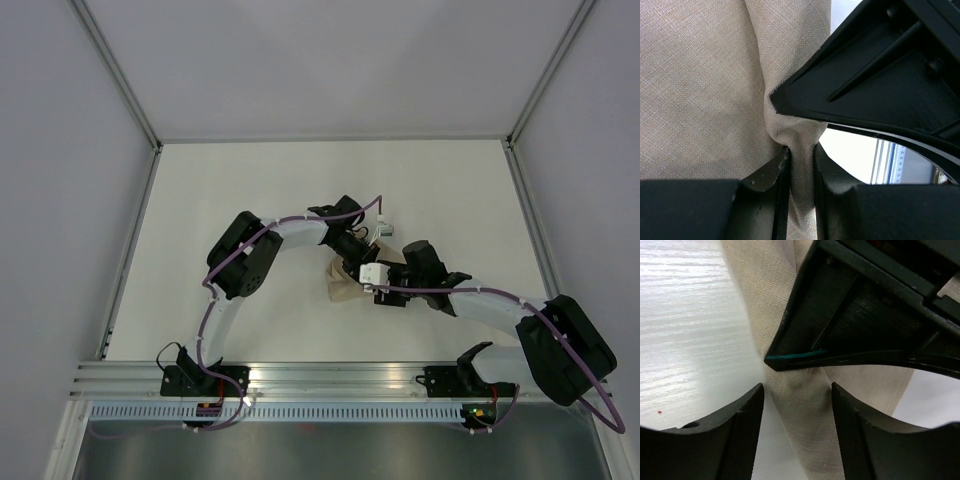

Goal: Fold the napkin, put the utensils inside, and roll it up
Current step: Roll the napkin with the utensil

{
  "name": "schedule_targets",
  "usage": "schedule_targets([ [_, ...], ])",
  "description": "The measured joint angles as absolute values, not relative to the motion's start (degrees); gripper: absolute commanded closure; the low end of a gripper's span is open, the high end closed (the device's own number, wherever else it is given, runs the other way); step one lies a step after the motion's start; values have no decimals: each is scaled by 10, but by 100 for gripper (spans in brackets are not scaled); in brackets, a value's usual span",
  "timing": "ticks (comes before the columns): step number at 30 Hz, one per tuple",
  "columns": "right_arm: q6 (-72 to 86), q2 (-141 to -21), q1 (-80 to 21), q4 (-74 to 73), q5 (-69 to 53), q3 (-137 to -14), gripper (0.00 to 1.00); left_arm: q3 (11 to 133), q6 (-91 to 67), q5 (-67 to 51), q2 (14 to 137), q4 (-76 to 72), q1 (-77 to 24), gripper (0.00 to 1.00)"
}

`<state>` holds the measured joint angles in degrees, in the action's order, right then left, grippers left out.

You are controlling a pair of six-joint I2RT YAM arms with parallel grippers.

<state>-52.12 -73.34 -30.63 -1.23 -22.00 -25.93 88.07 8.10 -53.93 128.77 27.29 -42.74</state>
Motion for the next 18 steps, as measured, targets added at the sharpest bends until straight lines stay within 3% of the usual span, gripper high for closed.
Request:
schedule_targets([
  [7, -526, -740, -307, 15, -211, -250, 55, 890, 81, -550, 1295, 287, -425, 88],
  [12, -545, -747, -309, 13, -212, -254, 71, 891, 81, -555, 1297, 290, -422, 68],
  [18, -553, -759, -310, -8, -219, -272, 74, 890, 77, -552, 1290, 296, -415, 50],
])
